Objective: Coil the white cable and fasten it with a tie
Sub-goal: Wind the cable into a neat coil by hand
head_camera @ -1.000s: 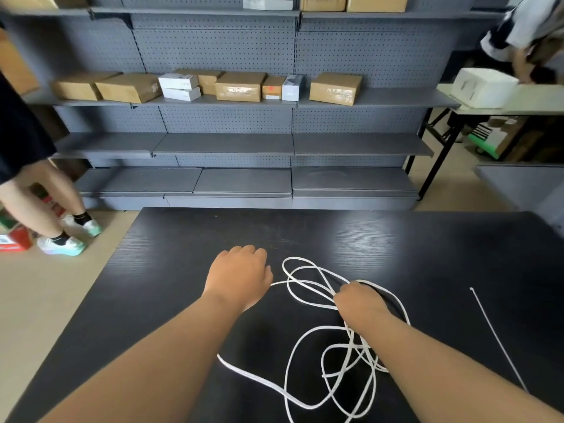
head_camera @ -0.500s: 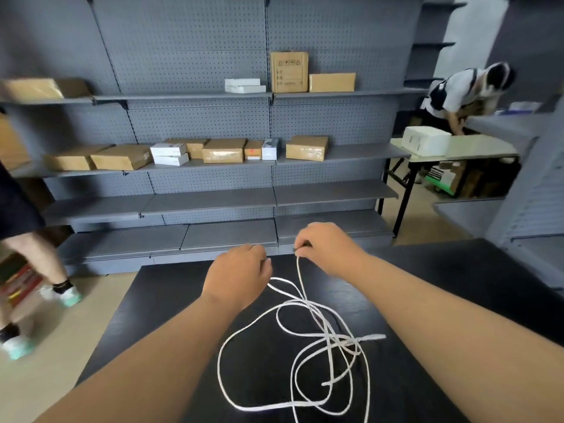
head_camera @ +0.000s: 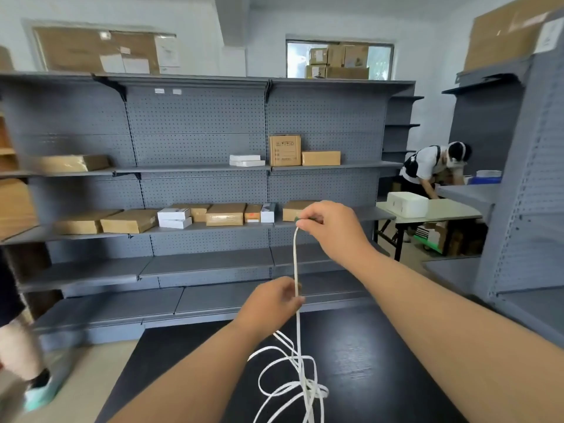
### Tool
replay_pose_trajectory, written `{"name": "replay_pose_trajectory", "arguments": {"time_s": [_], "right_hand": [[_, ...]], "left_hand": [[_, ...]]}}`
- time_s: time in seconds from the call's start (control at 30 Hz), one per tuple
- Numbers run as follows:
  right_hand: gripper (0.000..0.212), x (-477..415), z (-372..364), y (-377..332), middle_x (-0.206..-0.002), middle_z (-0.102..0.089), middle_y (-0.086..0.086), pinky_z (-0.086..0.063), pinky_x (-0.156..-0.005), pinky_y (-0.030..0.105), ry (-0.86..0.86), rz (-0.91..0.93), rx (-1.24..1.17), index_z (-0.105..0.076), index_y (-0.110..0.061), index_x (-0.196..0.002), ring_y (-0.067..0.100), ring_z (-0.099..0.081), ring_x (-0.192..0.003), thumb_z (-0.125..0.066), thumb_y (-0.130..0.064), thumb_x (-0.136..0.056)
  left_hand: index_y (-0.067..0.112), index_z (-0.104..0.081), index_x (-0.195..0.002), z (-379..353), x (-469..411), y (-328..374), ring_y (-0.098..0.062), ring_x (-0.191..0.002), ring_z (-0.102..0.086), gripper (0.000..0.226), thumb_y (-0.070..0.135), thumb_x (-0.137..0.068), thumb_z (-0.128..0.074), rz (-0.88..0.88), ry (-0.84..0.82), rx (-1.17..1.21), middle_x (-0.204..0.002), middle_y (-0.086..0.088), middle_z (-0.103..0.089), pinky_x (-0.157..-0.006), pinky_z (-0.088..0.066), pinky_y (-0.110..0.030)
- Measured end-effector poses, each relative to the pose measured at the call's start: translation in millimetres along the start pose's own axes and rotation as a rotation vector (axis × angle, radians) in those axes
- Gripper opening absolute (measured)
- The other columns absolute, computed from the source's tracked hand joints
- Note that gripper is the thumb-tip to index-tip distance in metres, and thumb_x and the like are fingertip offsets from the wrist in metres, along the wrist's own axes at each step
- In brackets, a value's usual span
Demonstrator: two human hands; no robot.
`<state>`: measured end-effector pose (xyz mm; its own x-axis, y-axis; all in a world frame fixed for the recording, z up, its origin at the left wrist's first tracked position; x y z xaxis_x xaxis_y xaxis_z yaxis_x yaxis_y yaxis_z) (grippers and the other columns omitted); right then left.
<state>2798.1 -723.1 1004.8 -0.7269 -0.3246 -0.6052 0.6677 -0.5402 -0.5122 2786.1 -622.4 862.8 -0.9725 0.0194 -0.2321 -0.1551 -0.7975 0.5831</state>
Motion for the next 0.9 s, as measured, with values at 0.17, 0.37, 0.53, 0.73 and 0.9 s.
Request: {"name": "replay_pose_trajectory", "arguments": {"time_s": [0.17, 0.37, 0.53, 0.73, 0.9], "right_hand": [[0.013, -5, 27, 0, -0.088, -0.062, -0.004, -0.046, -0.082, 0.025, 0.106, -0.040, -0.092, -0.069, -0.009, -0.098, 0.010, -0.058, -0.084, -0.063, -0.016, -0.088], [0.005, 2, 36, 39, -0.081, -0.055, -0.012, -0.042, -0.077, 0.025, 0.093, -0.158, -0.049, -0.061, -0.019, -0.095, 0.012, -0.055, -0.084, -0.060, -0.018, -0.090], [0.020, 22, 17, 71, -0.092, -0.056, -0.003, -0.042, -0.080, 0.026, -0.085, -0.288, -0.024, -0.057, -0.020, -0.111, 0.017, -0.056, -0.088, -0.058, -0.019, -0.092], [0.032, 29, -2, 53, -0.120, -0.057, 0.000, -0.041, -0.089, 0.025, -0.244, -0.268, 0.090, -0.056, -0.022, -0.123, 0.015, -0.054, -0.106, -0.059, -0.020, -0.091], [0.046, 14, 7, 20, -0.134, -0.050, -0.002, -0.038, -0.098, 0.026, -0.171, -0.135, 0.192, -0.045, -0.020, -0.136, 0.013, -0.050, -0.117, -0.057, -0.025, -0.092]], "left_hand": [[0.018, -0.066, -0.102, 21, -4, 2, -0.011, -0.087, -0.059, 0.015, 0.023, -0.093, -0.056, 0.034, 0.031, 0.131, -0.094, 0.003, -0.065, -0.069, -0.043, -0.016], [0.018, -0.061, -0.108, 70, -4, 5, 0.000, -0.062, -0.053, 0.016, 0.017, -0.097, -0.048, 0.022, 0.145, 0.196, -0.073, 0.010, -0.057, -0.055, -0.042, -0.007], [0.020, -0.057, -0.109, 99, -3, 19, 0.000, -0.056, -0.050, 0.017, 0.021, -0.099, -0.042, -0.020, 0.192, 0.096, -0.071, 0.009, -0.053, -0.047, -0.034, -0.011], [0.018, -0.058, -0.096, 128, -5, 47, -0.017, -0.072, -0.062, 0.008, 0.021, -0.096, -0.051, -0.071, 0.265, 0.016, -0.086, -0.007, -0.066, -0.052, -0.039, -0.018], [0.016, -0.065, -0.103, 140, -5, 64, -0.009, -0.062, -0.054, 0.016, 0.023, -0.094, -0.054, -0.135, 0.267, -0.085, -0.091, -0.006, -0.068, -0.049, -0.038, -0.009]]}}
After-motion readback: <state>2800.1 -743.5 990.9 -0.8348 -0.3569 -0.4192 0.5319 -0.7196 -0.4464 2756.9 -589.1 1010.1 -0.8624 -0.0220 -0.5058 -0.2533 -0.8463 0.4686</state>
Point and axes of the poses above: each hand's wrist, its own x-axis away from the middle knuckle, its own z-axis out of the back of the hand, y = z × x, the point moved 10 cm from there along -x, towards the middle knuckle
